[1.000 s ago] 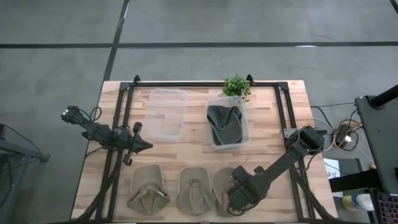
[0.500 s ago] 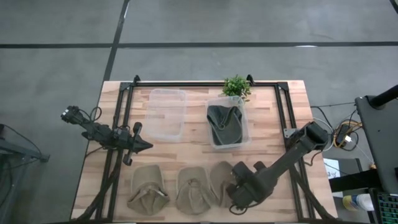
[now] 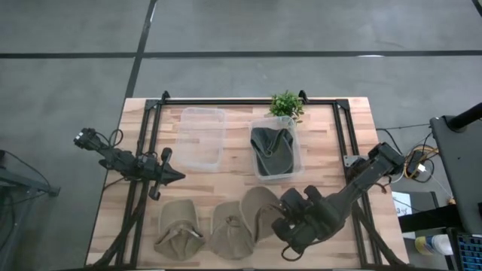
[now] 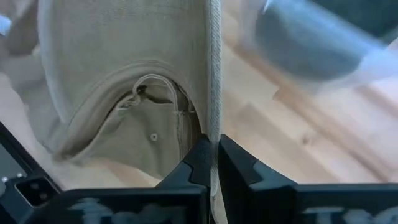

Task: Pick & Place hat
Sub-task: Put the right brown cap into the left transparent bin

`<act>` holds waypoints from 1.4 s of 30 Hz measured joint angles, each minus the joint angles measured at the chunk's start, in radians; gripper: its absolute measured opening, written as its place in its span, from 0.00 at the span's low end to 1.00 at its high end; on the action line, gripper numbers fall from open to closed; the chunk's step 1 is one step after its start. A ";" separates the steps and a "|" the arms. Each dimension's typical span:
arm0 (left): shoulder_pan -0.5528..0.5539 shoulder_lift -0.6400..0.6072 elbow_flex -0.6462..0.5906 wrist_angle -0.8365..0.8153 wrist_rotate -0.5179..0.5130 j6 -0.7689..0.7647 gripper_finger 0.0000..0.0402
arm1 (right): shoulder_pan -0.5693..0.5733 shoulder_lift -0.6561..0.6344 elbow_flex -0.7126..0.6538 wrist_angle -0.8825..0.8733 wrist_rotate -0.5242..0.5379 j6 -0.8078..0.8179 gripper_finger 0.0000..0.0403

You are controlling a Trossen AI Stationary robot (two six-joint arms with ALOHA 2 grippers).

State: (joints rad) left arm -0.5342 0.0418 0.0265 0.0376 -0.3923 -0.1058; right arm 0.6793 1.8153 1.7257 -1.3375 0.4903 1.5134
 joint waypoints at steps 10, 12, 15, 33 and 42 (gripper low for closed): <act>0.000 0.000 0.000 0.008 0.000 -0.002 0.00 | -0.007 0.000 0.179 -0.135 0.133 -0.042 0.02; 0.000 0.000 0.000 0.008 0.000 -0.002 0.00 | -0.012 0.000 0.211 -0.135 0.151 -0.073 0.02; 0.000 0.000 0.000 0.013 -0.010 -0.003 0.00 | -0.022 0.000 0.248 -0.134 0.193 -0.103 0.02; 0.001 0.000 -0.002 0.231 -0.127 -0.108 0.19 | -0.154 0.009 0.247 0.086 0.220 -0.381 0.03; 0.002 0.001 -0.009 0.263 -0.168 -0.161 0.31 | -0.260 0.009 0.244 0.157 0.219 -0.496 0.03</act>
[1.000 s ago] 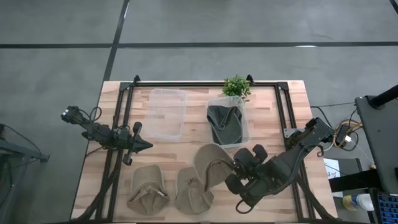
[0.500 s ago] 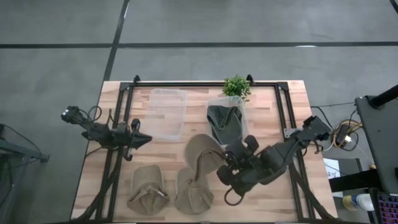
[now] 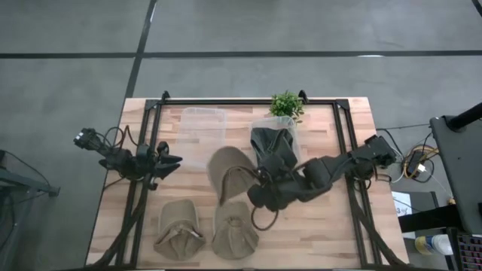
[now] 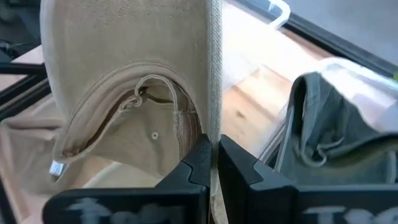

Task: Pick & Place hat
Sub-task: Put the right brown cap into the left transparent bin

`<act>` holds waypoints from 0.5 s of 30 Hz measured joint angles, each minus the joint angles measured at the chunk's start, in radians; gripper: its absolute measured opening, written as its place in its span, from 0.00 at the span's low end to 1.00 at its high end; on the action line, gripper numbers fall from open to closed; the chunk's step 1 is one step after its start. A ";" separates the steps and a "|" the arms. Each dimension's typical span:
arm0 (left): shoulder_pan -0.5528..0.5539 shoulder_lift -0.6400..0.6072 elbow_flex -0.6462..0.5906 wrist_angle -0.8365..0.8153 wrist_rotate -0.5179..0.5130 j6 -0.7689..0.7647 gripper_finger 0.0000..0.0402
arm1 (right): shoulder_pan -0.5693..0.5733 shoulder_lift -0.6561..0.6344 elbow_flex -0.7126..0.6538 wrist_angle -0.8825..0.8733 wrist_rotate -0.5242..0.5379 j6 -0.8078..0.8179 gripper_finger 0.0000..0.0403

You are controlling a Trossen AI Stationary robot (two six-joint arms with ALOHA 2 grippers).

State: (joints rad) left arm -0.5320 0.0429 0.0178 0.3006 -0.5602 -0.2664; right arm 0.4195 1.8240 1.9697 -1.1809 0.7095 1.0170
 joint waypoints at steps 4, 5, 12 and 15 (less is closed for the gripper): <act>0.000 0.002 0.000 0.045 0.000 -0.007 0.39 | -0.036 0.000 0.000 0.036 -0.004 -0.051 0.03; 0.000 0.002 0.000 0.058 0.000 -0.016 0.41 | -0.044 0.000 0.000 0.046 -0.005 -0.063 0.03; 0.000 0.033 0.000 0.115 -0.081 -0.013 0.43 | -0.093 0.000 0.000 0.094 -0.006 -0.127 0.03; 0.000 0.063 0.000 0.190 -0.108 0.036 0.43 | -0.109 0.000 0.000 0.128 -0.004 -0.153 0.03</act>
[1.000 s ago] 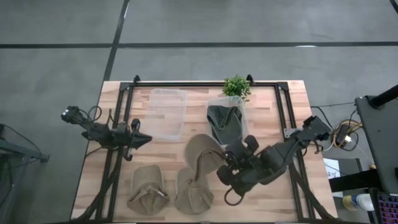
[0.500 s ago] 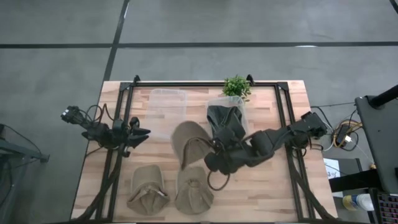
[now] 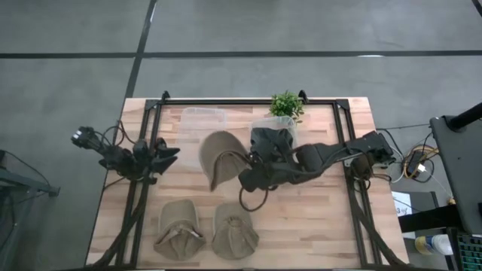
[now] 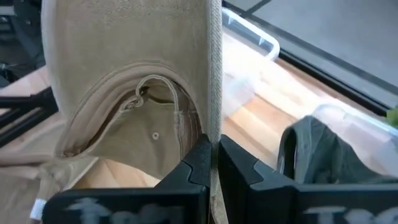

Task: Pick & Place hat
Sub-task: Put the right brown cap into the left transparent bin

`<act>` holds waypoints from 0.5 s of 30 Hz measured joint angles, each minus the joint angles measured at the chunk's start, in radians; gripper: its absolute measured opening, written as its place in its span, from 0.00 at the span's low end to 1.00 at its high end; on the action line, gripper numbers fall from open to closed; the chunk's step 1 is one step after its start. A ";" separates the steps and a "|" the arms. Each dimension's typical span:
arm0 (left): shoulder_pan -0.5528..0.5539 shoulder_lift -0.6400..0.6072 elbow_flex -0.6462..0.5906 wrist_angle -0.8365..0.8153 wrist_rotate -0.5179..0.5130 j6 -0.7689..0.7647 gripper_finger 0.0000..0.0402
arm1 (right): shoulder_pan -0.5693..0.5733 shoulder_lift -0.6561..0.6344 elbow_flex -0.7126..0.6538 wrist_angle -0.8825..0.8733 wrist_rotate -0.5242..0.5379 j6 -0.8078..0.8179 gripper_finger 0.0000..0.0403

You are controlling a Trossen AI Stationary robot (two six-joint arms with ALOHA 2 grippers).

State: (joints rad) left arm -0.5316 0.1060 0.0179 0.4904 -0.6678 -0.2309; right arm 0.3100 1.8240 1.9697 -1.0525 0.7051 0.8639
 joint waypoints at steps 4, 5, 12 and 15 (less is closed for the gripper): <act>0.000 0.058 0.031 0.068 0.000 0.052 0.43 | -0.014 0.000 0.000 0.024 0.000 -0.033 0.03; 0.000 0.076 0.045 0.068 0.000 0.056 0.43 | -0.017 0.000 0.000 0.024 0.001 -0.034 0.03; 0.001 0.268 0.177 0.062 -0.003 0.083 0.43 | -0.038 0.000 0.000 0.023 0.005 -0.047 0.03; 0.002 0.349 0.229 0.049 -0.026 0.108 0.43 | -0.043 0.000 0.000 0.023 0.005 -0.049 0.03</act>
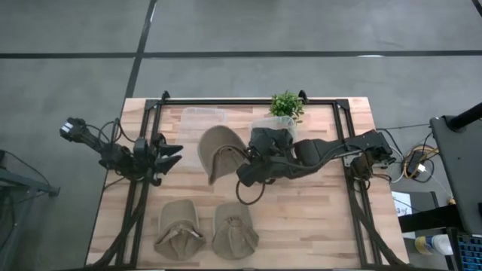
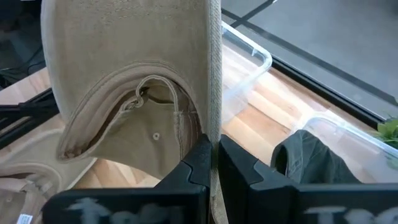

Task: Pick & Place hat
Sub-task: Put the right brown cap into the left transparent bin

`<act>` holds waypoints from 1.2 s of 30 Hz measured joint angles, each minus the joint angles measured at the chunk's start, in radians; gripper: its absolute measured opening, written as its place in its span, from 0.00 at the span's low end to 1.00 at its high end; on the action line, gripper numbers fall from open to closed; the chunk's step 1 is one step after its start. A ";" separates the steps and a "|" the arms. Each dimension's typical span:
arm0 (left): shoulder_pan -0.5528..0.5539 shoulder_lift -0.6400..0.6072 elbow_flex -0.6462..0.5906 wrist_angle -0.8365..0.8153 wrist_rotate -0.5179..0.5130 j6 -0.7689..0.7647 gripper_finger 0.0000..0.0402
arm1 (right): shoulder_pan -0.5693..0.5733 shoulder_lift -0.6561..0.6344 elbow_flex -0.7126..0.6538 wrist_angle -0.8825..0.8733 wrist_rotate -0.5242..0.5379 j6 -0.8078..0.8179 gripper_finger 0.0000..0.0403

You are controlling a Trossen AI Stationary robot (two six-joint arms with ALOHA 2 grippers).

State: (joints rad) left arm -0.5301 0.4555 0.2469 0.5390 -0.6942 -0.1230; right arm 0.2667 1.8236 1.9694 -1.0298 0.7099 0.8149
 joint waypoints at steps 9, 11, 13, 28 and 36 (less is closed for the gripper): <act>0.037 0.181 0.115 0.001 -0.038 0.001 0.43 | -0.026 0.000 0.000 -0.002 0.008 -0.008 0.03; 0.047 0.219 0.134 0.001 -0.038 0.000 0.43 | -0.031 0.000 0.000 0.001 0.016 -0.014 0.03; 0.057 0.253 0.149 0.001 -0.038 -0.002 0.43 | -0.036 0.000 0.000 0.011 0.020 -0.018 0.03; 0.109 0.365 0.212 0.017 -0.044 0.032 0.43 | -0.033 -0.002 0.000 0.024 0.015 -0.033 0.03; 0.127 0.365 0.211 0.014 -0.083 0.085 0.41 | -0.022 -0.002 0.000 0.024 0.015 -0.033 0.03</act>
State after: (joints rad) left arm -0.4030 0.8207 0.4583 0.5526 -0.7776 -0.0380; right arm 0.2443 1.8221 1.9690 -1.0058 0.7246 0.7815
